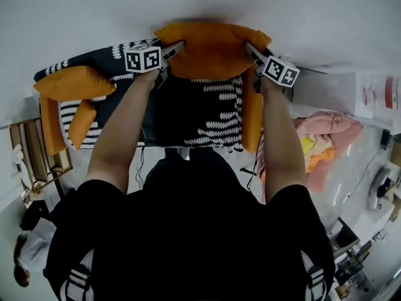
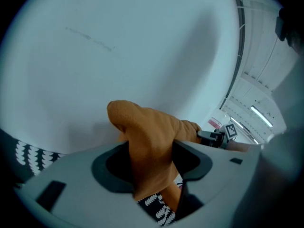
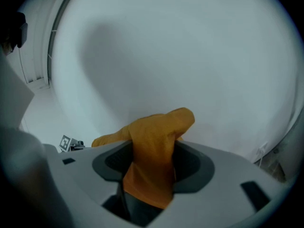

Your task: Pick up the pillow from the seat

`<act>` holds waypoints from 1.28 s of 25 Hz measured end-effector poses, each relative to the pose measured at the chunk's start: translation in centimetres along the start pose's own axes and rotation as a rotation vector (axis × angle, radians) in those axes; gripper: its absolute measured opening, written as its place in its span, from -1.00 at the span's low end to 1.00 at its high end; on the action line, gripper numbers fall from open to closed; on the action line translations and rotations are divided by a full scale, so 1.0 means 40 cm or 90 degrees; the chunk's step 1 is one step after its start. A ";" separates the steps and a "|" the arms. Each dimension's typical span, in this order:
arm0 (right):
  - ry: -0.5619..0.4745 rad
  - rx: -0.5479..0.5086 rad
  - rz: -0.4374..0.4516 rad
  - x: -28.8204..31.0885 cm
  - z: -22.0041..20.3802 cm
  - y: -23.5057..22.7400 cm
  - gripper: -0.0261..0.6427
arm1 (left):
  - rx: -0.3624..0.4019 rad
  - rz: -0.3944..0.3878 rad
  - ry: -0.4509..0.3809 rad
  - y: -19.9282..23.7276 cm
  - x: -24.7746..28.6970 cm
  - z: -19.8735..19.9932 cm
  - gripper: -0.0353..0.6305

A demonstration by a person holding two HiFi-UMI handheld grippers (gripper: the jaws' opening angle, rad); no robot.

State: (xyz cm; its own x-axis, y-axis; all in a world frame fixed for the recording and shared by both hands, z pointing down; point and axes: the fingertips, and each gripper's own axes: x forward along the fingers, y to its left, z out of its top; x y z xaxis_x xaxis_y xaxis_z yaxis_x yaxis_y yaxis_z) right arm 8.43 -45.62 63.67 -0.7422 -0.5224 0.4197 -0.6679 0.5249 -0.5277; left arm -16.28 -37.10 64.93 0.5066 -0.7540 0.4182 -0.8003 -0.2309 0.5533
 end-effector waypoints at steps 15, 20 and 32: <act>-0.056 -0.037 0.011 -0.139 0.073 0.182 -0.18 | 0.048 -0.025 -0.038 -0.120 -0.174 0.084 -0.14; -0.071 -0.041 0.019 -0.197 0.078 0.239 -0.19 | 0.068 -0.028 -0.043 -0.159 -0.234 0.093 -0.15; -0.090 -0.057 0.038 -0.316 0.041 0.371 -0.21 | 0.086 -0.059 -0.058 -0.248 -0.388 0.080 -0.16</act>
State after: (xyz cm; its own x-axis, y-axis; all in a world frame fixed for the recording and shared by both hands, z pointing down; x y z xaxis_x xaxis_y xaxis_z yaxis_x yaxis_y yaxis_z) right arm 7.99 -32.32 49.33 -0.7698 -0.5747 0.2778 -0.6297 0.6123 -0.4781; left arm -17.25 -25.05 50.66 0.5541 -0.7770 0.2986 -0.7900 -0.3778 0.4828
